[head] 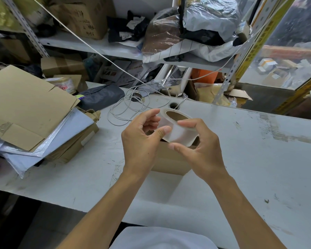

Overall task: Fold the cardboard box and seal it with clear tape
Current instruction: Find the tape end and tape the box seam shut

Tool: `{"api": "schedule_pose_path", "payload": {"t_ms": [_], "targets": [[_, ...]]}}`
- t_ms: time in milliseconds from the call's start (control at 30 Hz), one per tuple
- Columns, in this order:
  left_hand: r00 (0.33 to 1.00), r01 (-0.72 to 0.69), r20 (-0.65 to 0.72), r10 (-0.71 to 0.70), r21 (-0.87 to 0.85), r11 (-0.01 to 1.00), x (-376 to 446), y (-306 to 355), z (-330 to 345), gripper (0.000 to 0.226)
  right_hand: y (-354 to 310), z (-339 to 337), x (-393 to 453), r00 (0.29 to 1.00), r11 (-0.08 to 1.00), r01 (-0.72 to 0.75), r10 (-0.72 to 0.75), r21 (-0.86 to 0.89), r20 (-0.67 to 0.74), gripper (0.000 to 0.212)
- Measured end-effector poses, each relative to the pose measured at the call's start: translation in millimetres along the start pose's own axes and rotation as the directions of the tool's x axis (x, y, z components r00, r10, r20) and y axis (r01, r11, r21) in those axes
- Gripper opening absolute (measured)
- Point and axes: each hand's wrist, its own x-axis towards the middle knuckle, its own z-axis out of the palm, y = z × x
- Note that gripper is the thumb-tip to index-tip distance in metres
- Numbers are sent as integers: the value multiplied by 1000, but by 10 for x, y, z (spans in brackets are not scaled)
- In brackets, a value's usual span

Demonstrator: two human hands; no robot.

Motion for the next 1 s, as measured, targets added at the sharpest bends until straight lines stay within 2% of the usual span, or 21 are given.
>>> {"api": "schedule_pose_path", "payload": {"t_ms": [133, 233, 333, 500, 567, 733, 1000], "targets": [[994, -64, 91, 63, 11, 998, 29, -10, -25, 43, -11, 27, -15, 999, 1000, -29, 29, 5, -31, 49], [997, -68, 29, 67, 32, 997, 75, -14, -67, 42, -5, 16, -54, 998, 999, -34, 34, 17, -54, 52], [989, -150, 27, 148, 142, 978, 49, -14, -82, 29, -20, 27, -76, 998, 1000, -12, 13, 8, -64, 53], [968, -235, -29, 249, 243, 941, -47, 14, -25, 23, -38, 77, -80, 994, 999, 30, -31, -11, -101, 54], [974, -209, -45, 224, 224, 952, -34, 20, -26, 20, -36, 86, -95, 995, 1000, 27, -28, -6, -101, 54], [994, -43, -94, 48, 53, 998, -22, 49, -21, 14, -55, 93, -106, 994, 999, 47, -48, -19, -94, 52], [976, 39, -209, -56, -83, 996, -44, 54, 90, 10, -42, 139, -110, 990, 995, 89, -94, -52, -110, 58]]}}
